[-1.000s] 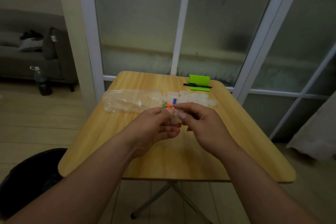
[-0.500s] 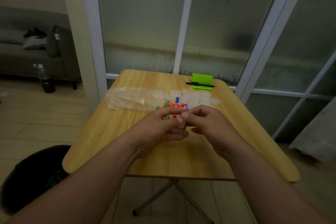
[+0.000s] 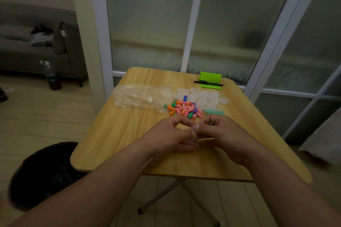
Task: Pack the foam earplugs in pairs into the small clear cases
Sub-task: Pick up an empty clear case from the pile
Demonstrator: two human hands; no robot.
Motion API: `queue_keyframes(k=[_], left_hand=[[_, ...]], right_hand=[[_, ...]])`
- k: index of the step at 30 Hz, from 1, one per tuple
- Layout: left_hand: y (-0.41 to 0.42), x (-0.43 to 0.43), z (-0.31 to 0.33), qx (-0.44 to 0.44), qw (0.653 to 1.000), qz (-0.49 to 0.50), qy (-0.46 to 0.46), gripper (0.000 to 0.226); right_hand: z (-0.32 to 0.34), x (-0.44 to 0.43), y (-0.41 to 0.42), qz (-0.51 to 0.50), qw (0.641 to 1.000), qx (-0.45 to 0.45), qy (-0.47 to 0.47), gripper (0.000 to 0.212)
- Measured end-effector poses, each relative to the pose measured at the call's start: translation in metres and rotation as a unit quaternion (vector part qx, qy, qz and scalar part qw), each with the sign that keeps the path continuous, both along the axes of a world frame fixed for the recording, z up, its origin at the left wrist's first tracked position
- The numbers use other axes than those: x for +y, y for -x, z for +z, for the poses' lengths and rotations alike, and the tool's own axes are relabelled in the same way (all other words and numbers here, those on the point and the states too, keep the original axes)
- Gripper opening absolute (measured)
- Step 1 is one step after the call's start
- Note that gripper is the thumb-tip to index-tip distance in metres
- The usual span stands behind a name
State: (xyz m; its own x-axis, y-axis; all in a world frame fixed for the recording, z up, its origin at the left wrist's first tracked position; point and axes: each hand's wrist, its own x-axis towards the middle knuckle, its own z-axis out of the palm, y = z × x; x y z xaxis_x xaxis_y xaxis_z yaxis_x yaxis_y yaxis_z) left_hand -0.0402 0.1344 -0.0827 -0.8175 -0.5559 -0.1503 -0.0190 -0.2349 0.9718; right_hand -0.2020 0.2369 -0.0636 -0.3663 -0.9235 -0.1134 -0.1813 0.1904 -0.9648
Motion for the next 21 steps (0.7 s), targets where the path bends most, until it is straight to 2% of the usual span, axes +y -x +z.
queue_keyframes(k=[5,10,11,14,16,19,21], left_hand=[[0.002,-0.002,-0.001,0.0,0.999,0.018,-0.048,0.025],[0.0,-0.006,0.0,0.015,0.995,0.035,-0.096,0.028],[0.0,-0.005,0.0,0.021,0.993,0.04,-0.108,0.028],[-0.002,-0.006,0.001,0.039,0.985,0.047,-0.162,0.029],[-0.002,-0.006,0.001,0.041,0.979,0.045,-0.192,0.031],[-0.001,-0.001,0.0,0.033,0.975,-0.003,-0.22,0.037],[0.001,0.005,-0.004,0.027,0.978,-0.054,-0.2,0.041]], right_hand=[[-0.001,-0.003,-0.003,-0.024,1.0,0.014,-0.001,0.02],[-0.002,-0.005,0.0,-0.065,0.997,-0.029,0.001,0.009],[-0.003,-0.005,0.0,-0.075,0.997,-0.012,0.001,0.007],[-0.005,-0.005,0.0,-0.103,0.982,0.159,-0.014,0.009],[-0.006,-0.006,0.0,-0.097,0.966,0.237,-0.013,0.011],[-0.005,-0.01,0.004,-0.084,0.961,0.262,0.013,0.012],[-0.004,-0.012,0.003,-0.057,0.965,0.256,0.027,0.011]])
